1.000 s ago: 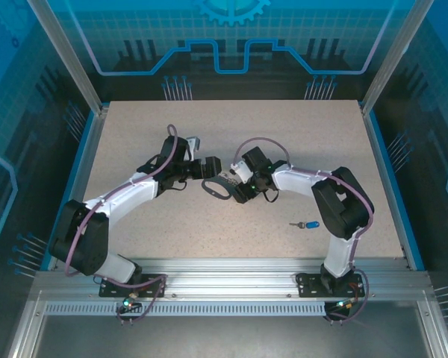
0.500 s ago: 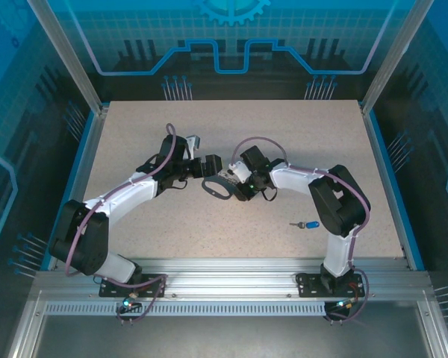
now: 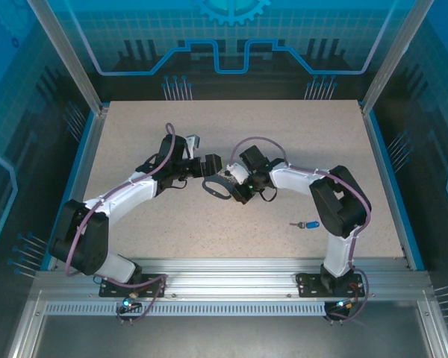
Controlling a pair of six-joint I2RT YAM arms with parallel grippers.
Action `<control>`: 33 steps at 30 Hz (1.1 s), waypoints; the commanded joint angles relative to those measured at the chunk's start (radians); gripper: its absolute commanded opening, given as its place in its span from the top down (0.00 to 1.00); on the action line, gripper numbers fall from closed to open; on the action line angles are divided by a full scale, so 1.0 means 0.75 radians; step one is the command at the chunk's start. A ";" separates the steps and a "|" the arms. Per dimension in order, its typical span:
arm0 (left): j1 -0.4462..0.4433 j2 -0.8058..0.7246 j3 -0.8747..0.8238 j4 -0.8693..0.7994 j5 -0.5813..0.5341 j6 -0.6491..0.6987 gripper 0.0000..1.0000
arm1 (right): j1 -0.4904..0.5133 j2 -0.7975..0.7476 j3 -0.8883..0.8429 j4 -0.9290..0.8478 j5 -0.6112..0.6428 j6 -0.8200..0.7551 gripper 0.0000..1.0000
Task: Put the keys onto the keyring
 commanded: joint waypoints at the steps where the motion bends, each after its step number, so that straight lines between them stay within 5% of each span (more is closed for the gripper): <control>1: 0.012 -0.009 -0.008 0.011 0.039 -0.025 0.01 | 0.000 -0.052 0.011 -0.007 -0.152 0.038 1.00; 6: 0.014 -0.020 -0.019 0.009 0.047 -0.024 0.01 | -0.066 -0.108 -0.052 0.073 -0.182 0.117 0.98; 8: 0.014 -0.024 -0.021 0.008 0.051 -0.023 0.01 | -0.095 -0.126 -0.067 0.078 -0.144 0.143 0.75; 11: 0.015 -0.032 -0.026 0.009 0.055 -0.026 0.01 | -0.103 -0.145 -0.084 0.046 -0.065 0.136 0.59; 33: 0.022 -0.043 -0.048 0.017 0.067 -0.035 0.01 | 0.059 -0.042 -0.021 -0.075 0.356 -0.005 0.50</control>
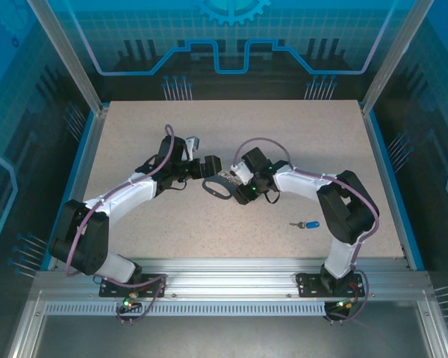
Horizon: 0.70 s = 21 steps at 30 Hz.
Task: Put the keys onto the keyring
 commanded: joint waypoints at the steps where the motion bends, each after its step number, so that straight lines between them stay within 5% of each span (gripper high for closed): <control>1: 0.013 -0.043 -0.026 0.016 0.030 -0.010 0.01 | 0.037 0.050 0.042 -0.043 0.060 -0.033 0.50; 21: 0.022 -0.019 -0.015 0.027 0.046 -0.011 0.01 | 0.059 0.159 0.157 -0.035 0.139 -0.044 0.55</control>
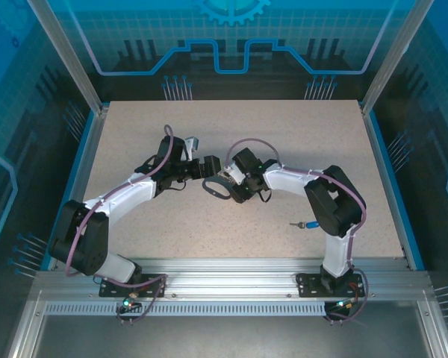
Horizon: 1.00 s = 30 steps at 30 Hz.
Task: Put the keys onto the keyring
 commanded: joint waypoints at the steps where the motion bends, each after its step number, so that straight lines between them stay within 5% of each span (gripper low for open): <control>1: 0.016 -0.014 -0.008 0.028 0.036 -0.006 0.01 | 0.018 0.030 0.042 -0.026 0.004 -0.022 0.57; 12: 0.022 -0.006 -0.008 0.042 0.050 -0.014 0.01 | 0.018 0.019 0.025 -0.028 0.008 -0.033 0.79; 18: 0.022 -0.013 -0.010 0.043 0.052 -0.017 0.01 | 0.017 -0.003 0.041 -0.035 0.035 -0.032 1.00; 23: 0.022 -0.038 -0.012 0.035 0.052 -0.019 0.01 | -0.009 -0.075 0.039 -0.032 -0.048 -0.020 1.00; 30: 0.026 -0.086 -0.010 0.012 0.045 -0.035 0.01 | -0.097 -0.256 -0.017 0.021 -0.405 0.029 1.00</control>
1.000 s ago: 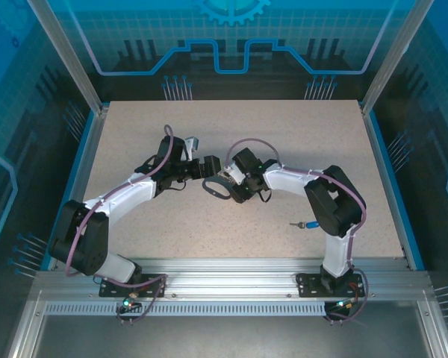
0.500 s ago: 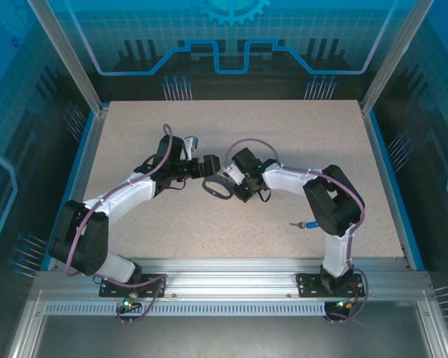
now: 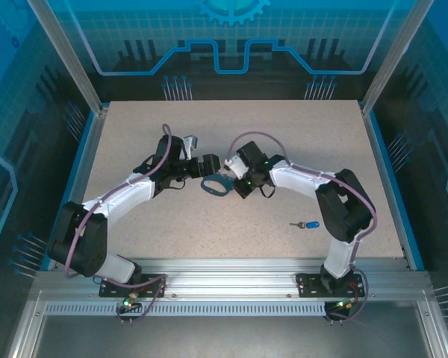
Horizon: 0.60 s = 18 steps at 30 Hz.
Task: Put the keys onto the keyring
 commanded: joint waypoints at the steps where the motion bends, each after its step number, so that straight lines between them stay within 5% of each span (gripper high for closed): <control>1: 0.018 -0.069 -0.010 -0.008 0.031 -0.034 0.01 | -0.065 -0.133 -0.035 0.046 -0.262 0.054 1.00; 18: 0.018 -0.255 -0.105 0.104 -0.075 -0.083 0.01 | -0.313 -0.395 -0.248 0.382 -0.780 0.287 1.00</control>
